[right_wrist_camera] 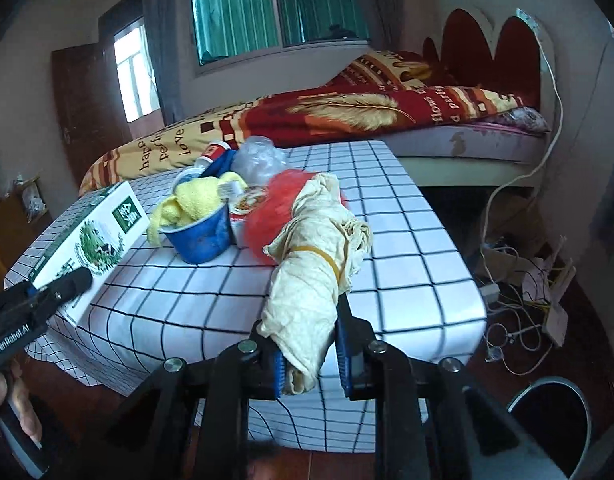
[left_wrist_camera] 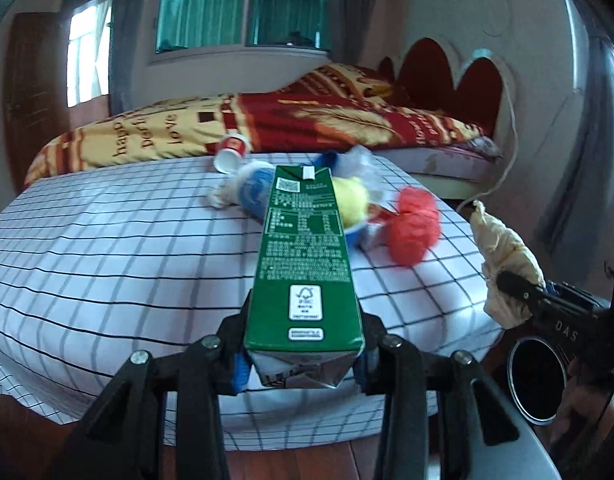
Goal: Collect trash
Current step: 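Carry both items over the black bin and open both grippers to drop them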
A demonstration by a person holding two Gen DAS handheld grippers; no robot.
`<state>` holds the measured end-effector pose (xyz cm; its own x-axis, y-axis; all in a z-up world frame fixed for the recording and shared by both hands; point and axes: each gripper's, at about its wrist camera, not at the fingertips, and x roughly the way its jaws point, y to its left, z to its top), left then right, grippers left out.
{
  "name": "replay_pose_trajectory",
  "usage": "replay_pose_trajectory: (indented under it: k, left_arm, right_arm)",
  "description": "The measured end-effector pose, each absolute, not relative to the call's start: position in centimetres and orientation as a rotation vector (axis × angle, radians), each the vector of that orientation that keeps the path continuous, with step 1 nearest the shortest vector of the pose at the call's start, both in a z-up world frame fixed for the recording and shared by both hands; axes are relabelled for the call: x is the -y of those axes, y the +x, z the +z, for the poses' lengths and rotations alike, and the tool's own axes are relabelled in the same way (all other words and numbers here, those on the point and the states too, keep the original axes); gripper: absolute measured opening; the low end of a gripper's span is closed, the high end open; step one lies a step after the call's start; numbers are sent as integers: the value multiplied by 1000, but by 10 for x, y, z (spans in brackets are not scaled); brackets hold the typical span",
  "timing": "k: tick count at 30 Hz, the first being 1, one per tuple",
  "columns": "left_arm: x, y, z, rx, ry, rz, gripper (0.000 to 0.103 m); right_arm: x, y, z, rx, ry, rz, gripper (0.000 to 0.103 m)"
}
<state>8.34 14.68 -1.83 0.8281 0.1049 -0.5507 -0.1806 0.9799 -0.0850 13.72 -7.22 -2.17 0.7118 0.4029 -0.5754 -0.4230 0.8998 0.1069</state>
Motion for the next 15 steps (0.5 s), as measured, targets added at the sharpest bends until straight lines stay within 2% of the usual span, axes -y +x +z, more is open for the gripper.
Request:
replay_pose_trajectory:
  k: [15]
  left_arm:
    - [-53, 92, -23, -561, -73, -107, 41]
  right_arm:
    - [182, 108, -14, -613, -8, 266, 22]
